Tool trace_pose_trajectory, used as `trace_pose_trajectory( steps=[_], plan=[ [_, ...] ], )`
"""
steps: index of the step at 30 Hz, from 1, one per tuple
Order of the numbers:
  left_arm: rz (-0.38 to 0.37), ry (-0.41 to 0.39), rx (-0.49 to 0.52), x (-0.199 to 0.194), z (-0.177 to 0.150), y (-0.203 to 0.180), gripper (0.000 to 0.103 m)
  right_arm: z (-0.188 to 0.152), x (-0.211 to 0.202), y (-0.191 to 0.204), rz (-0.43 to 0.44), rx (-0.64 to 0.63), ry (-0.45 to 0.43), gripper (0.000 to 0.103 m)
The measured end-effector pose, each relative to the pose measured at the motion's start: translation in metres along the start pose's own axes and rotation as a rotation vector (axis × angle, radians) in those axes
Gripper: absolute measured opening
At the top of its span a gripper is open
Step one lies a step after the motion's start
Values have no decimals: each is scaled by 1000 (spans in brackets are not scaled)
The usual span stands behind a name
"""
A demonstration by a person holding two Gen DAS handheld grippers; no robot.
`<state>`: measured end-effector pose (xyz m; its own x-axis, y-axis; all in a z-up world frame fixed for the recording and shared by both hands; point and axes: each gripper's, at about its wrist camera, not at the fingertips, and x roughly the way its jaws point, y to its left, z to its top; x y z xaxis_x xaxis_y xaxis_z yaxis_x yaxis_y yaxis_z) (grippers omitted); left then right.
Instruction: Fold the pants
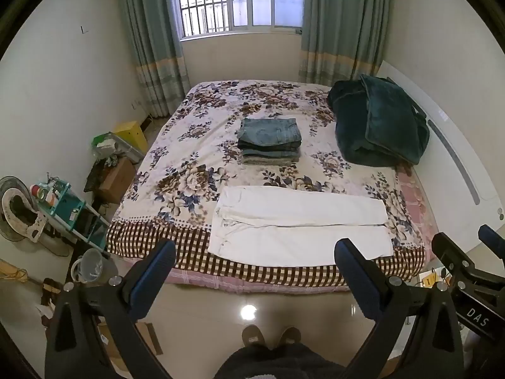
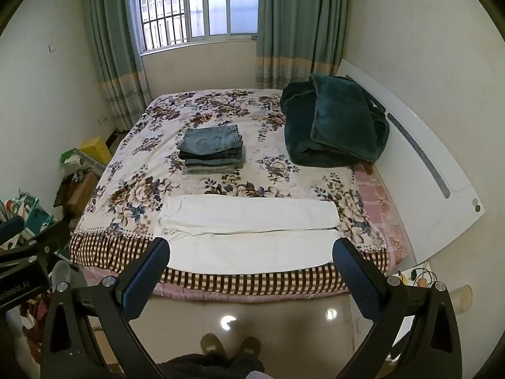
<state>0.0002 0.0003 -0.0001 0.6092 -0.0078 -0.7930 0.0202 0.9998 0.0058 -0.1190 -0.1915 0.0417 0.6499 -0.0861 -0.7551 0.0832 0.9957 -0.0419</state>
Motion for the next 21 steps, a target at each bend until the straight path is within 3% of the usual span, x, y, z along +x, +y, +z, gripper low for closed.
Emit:
trace_pose_trajectory(
  steps=[21],
  plan=[
    [5,-8,4,-1,1,-4,103,2,1,-3,-1,-4,-9,103]
  ],
)
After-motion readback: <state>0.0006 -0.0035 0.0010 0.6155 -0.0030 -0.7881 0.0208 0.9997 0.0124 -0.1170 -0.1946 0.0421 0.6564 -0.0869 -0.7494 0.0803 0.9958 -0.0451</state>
